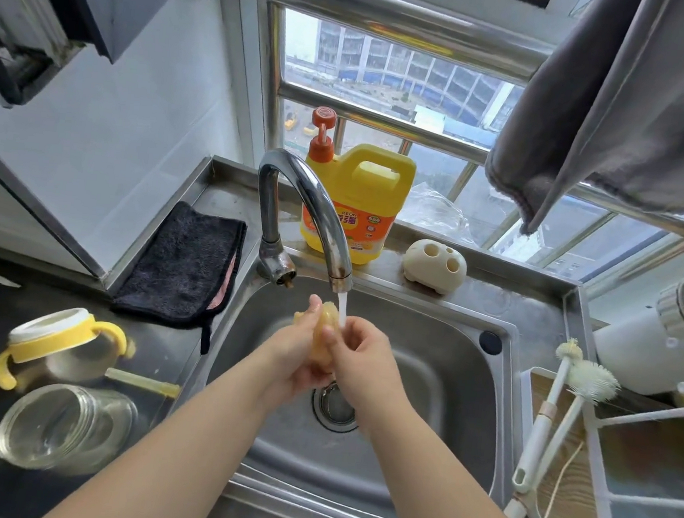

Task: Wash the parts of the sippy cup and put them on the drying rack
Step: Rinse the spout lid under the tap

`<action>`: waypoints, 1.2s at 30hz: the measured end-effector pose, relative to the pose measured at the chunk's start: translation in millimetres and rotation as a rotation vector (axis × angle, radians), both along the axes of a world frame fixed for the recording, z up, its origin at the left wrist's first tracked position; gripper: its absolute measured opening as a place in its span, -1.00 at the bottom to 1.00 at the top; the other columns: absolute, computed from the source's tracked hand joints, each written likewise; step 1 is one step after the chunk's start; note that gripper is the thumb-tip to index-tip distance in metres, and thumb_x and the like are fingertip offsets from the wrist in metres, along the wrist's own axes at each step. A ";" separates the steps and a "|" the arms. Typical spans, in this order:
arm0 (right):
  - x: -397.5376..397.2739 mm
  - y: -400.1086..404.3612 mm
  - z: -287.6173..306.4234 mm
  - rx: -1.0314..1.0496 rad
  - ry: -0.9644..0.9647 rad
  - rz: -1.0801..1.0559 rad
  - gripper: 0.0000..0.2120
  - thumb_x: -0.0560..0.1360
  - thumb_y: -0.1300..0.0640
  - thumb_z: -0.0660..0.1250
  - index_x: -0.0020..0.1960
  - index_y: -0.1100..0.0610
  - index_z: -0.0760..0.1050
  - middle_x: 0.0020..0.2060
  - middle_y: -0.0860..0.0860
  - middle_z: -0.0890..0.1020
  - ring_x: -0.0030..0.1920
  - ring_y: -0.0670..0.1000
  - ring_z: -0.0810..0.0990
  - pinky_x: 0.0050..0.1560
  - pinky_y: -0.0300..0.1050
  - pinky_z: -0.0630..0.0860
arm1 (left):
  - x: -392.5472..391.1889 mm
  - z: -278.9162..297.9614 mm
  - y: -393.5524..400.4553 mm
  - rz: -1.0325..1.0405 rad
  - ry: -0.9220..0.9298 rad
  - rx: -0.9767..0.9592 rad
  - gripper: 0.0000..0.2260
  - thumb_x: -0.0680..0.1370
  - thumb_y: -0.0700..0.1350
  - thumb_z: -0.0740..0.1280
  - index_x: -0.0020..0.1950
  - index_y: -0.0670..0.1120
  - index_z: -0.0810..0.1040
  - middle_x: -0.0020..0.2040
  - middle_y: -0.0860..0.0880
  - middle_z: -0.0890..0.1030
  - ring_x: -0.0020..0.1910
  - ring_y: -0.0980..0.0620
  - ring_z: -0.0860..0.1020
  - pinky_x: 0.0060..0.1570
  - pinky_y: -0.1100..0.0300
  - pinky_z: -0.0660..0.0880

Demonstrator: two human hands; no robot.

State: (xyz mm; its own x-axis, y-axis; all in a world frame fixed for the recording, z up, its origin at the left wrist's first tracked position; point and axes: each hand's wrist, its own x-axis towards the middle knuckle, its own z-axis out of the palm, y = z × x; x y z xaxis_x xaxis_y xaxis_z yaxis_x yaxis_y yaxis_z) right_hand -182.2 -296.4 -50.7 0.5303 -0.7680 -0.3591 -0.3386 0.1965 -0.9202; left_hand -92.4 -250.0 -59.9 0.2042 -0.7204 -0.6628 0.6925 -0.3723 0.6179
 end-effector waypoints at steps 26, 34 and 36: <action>3.9 -21.8 1.7 0.176 0.013 -0.064 -0.72 0.59 -0.02 0.23 -0.01 0.17 0.58 -0.11 0.13 0.68 -0.04 0.12 0.65 0.10 0.08 0.57 | 5.5 15.4 6.2 0.122 0.121 -0.183 -0.84 0.58 -0.28 0.21 0.06 -0.31 0.54 -0.19 -0.13 0.69 -0.26 0.03 0.67 -0.32 0.20 0.60; -1.7 -16.4 -0.4 0.153 0.035 -0.121 -0.79 0.57 0.01 0.27 -0.02 0.15 0.55 -0.19 0.06 0.63 -0.20 -0.01 0.56 -0.10 -0.06 0.51 | 4.8 17.2 3.5 0.153 0.023 -0.111 -0.91 0.55 -0.30 0.25 -0.06 -0.24 0.55 -0.28 -0.09 0.67 -0.37 0.09 0.64 -0.39 0.29 0.55; -1.2 -16.9 2.7 0.158 0.061 -0.138 -0.79 0.59 -0.02 0.23 -0.09 0.08 0.53 -0.15 0.08 0.64 -0.14 0.02 0.58 -0.02 -0.01 0.53 | 2.4 16.2 4.6 0.142 -0.003 -0.135 -0.90 0.53 -0.38 0.25 -0.06 -0.26 0.55 -0.22 -0.12 0.65 -0.34 0.09 0.64 -0.37 0.29 0.54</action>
